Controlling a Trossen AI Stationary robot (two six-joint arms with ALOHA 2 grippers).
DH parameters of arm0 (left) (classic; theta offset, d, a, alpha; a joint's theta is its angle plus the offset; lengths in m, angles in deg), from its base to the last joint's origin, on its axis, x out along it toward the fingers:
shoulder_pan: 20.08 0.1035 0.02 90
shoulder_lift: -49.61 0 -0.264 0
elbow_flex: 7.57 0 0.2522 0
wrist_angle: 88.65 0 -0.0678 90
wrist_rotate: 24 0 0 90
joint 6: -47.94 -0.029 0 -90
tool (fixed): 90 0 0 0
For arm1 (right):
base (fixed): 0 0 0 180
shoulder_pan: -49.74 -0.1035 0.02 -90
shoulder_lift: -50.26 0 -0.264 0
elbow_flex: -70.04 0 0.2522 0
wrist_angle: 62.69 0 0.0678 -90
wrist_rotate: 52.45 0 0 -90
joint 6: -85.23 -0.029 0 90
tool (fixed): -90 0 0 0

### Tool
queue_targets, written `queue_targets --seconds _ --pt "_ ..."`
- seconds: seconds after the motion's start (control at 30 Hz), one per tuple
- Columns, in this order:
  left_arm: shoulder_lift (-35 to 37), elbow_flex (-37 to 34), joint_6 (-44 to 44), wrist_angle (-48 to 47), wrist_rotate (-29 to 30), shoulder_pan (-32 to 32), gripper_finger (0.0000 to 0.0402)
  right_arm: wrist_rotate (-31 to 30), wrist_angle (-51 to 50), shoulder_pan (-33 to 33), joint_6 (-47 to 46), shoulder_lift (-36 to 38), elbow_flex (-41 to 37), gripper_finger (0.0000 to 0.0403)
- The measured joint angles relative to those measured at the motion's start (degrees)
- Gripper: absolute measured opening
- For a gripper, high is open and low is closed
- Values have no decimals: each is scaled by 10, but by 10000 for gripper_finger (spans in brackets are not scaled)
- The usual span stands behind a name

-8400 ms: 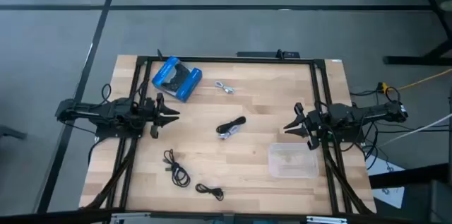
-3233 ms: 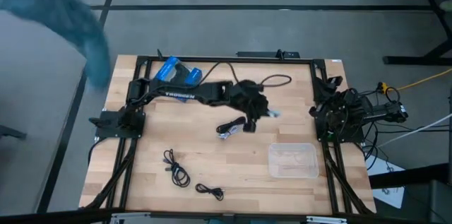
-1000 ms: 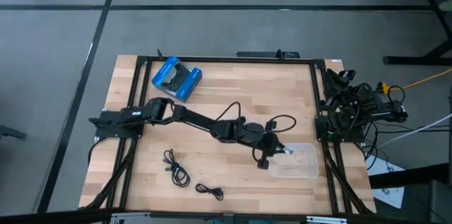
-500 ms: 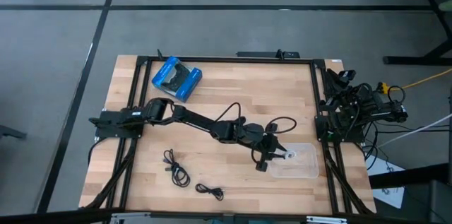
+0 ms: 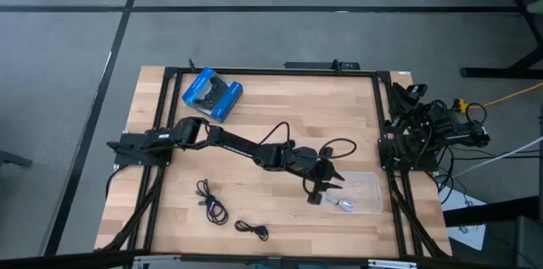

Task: Pick and place USB-C Cables
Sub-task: Put the white charger cable into the transparent container

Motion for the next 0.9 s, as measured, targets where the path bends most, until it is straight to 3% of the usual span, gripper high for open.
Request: queue_targets --seconds 0.17,0.37,0.9 --pt "3 0 -2 -18 50 2 112 -1 0 0 0 0 0 68" --pt "30 1 -2 -116 55 19 112 -1 0 0 0 0 0 68" --pt "153 0 3 -471 66 63 112 -21 -25 0 0 0 0 68"
